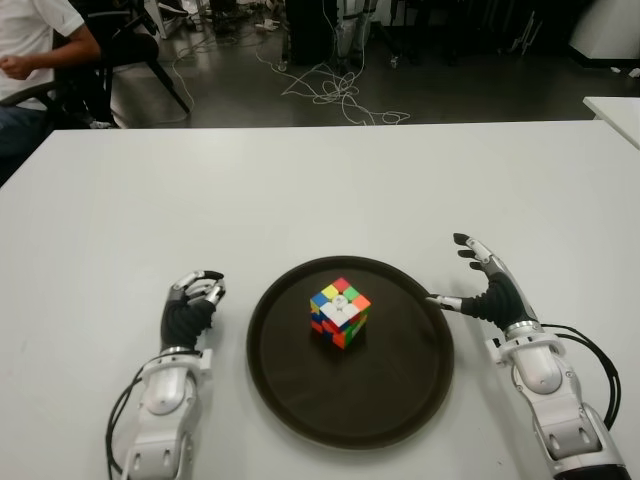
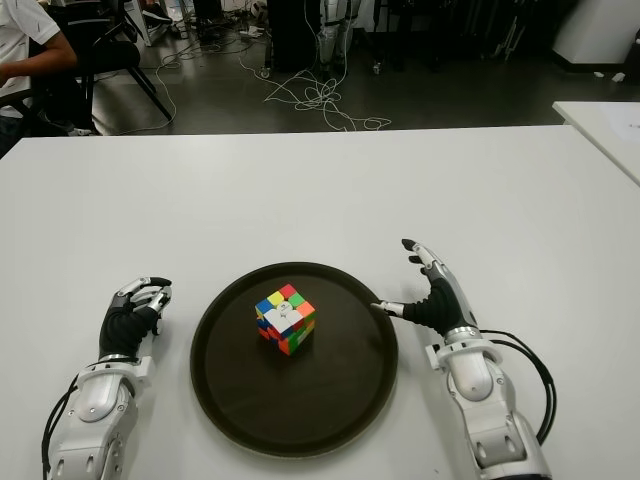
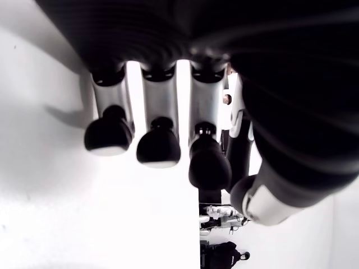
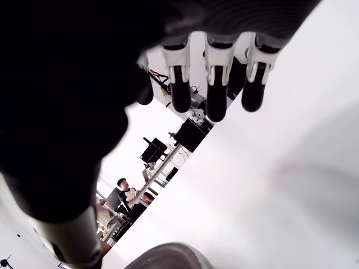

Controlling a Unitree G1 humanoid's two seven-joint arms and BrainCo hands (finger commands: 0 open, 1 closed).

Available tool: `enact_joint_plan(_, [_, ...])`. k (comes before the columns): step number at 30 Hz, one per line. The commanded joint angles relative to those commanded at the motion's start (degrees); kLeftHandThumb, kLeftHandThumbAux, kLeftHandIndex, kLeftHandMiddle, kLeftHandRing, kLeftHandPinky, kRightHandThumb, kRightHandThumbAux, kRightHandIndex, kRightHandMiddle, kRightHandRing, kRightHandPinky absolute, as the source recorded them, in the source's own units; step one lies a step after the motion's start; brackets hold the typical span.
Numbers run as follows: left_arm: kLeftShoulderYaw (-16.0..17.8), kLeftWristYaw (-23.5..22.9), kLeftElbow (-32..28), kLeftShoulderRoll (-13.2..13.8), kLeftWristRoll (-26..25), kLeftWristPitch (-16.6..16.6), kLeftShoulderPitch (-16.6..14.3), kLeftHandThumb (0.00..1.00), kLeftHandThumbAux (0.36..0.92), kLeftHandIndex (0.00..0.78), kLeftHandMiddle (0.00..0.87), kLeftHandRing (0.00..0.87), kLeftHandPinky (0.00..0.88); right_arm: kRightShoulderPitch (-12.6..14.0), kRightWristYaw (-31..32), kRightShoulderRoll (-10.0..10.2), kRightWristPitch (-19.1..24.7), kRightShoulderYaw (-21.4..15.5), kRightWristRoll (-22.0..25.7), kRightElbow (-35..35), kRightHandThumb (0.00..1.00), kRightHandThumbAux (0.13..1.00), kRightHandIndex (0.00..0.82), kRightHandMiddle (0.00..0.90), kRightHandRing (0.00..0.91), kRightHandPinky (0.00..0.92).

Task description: Pick up the Rubik's Cube and put it in the plate

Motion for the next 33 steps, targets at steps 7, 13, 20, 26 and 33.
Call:
enact_joint_plan(7, [0.06,0.22,0.09,0.06,0.27,0.21,-0.14,0.711,0.704,0.444,0.823,0.829,0.823,0.33,-0.54,0.59,-0.08,0.09,0.20,0.01,0.000,0.805,0.161,0.176,0.164,0.170])
enact_joint_plan(13, [0.01,0.32,0.06,-0.01,0.29,0.15,-0.21,0.710,0.703,0.444,0.830,0.834,0.829,0.19,-1.91,1.52,-2.01,-0.20,1.15,1.83,0.000,0.784,0.227,0.244,0.238,0.244])
enact_joint_plan(20, [-0.15,-0.27,0.05,0.28,0.19,-0.24,-0.20,0.711,0.703,0.444,0.823,0.830,0.822,-0.14,-4.62,2.67,-4.69,-0.87,2.70,4.37,0.007,0.790,0.381,0.393,0.388,0.349])
enact_joint_plan(26, [-0.16,-0.36,0.22,0.36,0.22,-0.43,-0.23,0.711,0.703,0.444,0.822,0.829,0.824,-0.12,-5.75,3.67,-4.46,-1.34,4.34,4.57,0.084,0.791,0.497,0.480,0.461,0.403])
enact_joint_plan(33, [-0.32,-0.92,0.41,0.63,0.20,-1.23,-0.11,0.710,0.703,0.444,0.828,0.834,0.827,0.24,-6.16,5.20,-0.46,-2.33,7.66,2.81,0.241,0.802,0.571,0.588,0.579,0.566])
